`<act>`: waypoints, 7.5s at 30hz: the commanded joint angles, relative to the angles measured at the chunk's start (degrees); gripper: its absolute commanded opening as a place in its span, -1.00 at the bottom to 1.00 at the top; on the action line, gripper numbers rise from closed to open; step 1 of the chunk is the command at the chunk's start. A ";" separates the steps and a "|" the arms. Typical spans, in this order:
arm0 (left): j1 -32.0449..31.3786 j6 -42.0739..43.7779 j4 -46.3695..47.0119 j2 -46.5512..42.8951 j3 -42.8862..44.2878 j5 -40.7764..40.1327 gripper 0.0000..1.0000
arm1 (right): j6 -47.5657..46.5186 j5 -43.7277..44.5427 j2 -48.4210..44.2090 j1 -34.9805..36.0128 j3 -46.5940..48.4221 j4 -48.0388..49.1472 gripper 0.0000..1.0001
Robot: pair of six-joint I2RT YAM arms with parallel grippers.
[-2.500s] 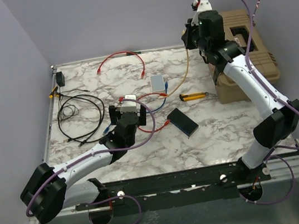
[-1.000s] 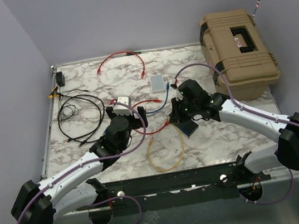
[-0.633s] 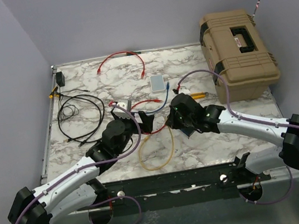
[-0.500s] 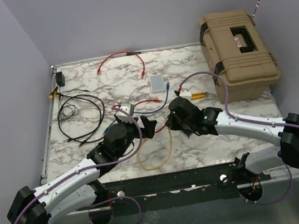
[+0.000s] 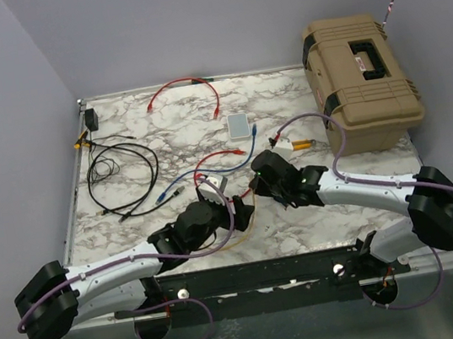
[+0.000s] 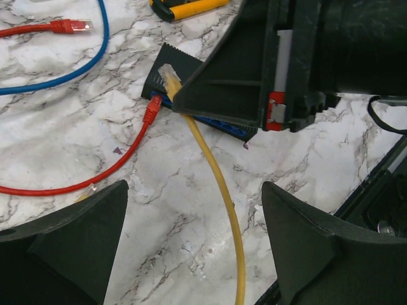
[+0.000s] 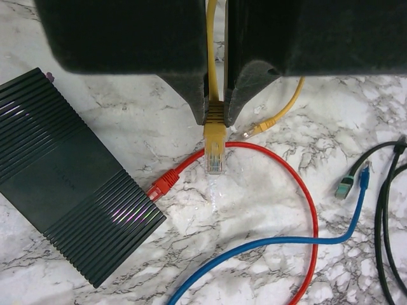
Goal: Insert the plug into the switch port
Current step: Pick up the connector from the center of the board.
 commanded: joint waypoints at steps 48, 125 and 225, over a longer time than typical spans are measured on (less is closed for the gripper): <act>7.47 -3.49 10.42 5.23 -4.97 14.65 -1.00 | -8.19 -39.88 -7.03 -18.61 -23.95 46.94 -0.07; 8.34 -8.61 22.61 0.78 -7.85 28.36 -1.00 | -4.17 -53.74 -4.62 -26.54 -29.66 68.67 -0.34; 4.09 1.45 18.80 11.82 0.37 8.01 0.09 | -5.84 -46.64 -7.13 -25.18 -28.38 53.66 -0.94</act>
